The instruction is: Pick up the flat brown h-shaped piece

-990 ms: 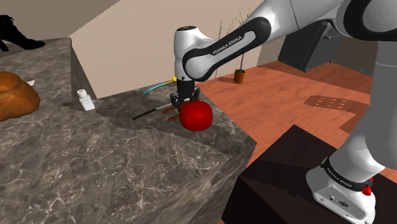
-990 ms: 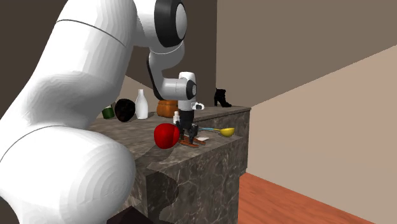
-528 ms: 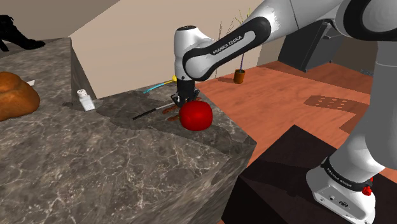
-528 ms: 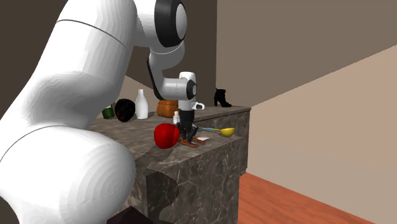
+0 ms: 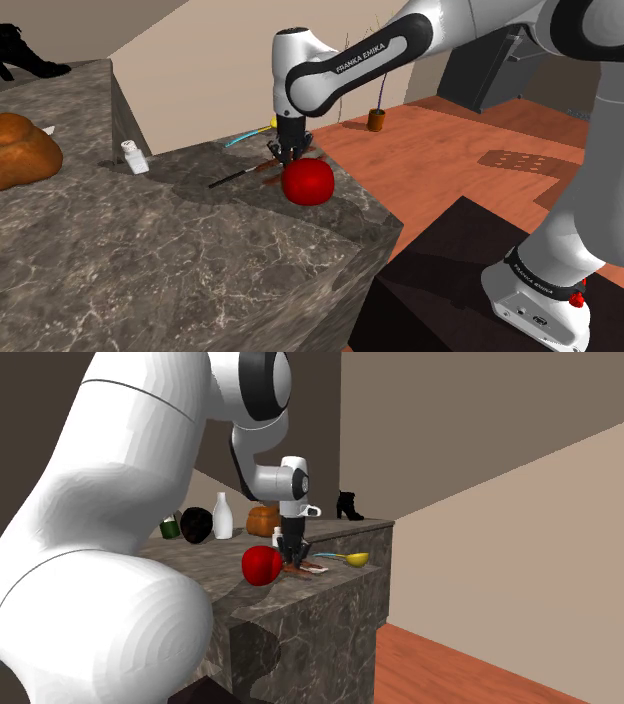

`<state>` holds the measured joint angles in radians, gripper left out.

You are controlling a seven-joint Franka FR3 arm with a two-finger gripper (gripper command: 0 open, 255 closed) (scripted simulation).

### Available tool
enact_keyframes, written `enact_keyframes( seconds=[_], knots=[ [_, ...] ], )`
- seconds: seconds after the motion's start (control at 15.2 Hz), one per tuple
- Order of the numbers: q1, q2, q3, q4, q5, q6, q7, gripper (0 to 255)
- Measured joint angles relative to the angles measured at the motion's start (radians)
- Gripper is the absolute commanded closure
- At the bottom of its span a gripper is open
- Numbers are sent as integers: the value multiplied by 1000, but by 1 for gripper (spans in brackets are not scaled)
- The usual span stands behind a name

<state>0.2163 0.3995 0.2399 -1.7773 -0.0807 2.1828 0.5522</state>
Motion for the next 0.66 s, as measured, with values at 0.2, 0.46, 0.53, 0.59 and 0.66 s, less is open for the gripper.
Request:
enact_keyframes(
  seconds=[0.2, 0.46, 0.53, 0.59, 0.66],
  knots=[
    [-2, -21, 3, 9, 6, -30, -3, 255],
    [-5, -45, 6, 31, 13, -75, -8, 255],
    [-5, -50, 6, 38, 15, -87, -8, 255],
    [-5, -53, 7, 48, 16, -100, -8, 255],
    [-6, -58, 7, 48, 17, -104, -10, 255]
  ],
)
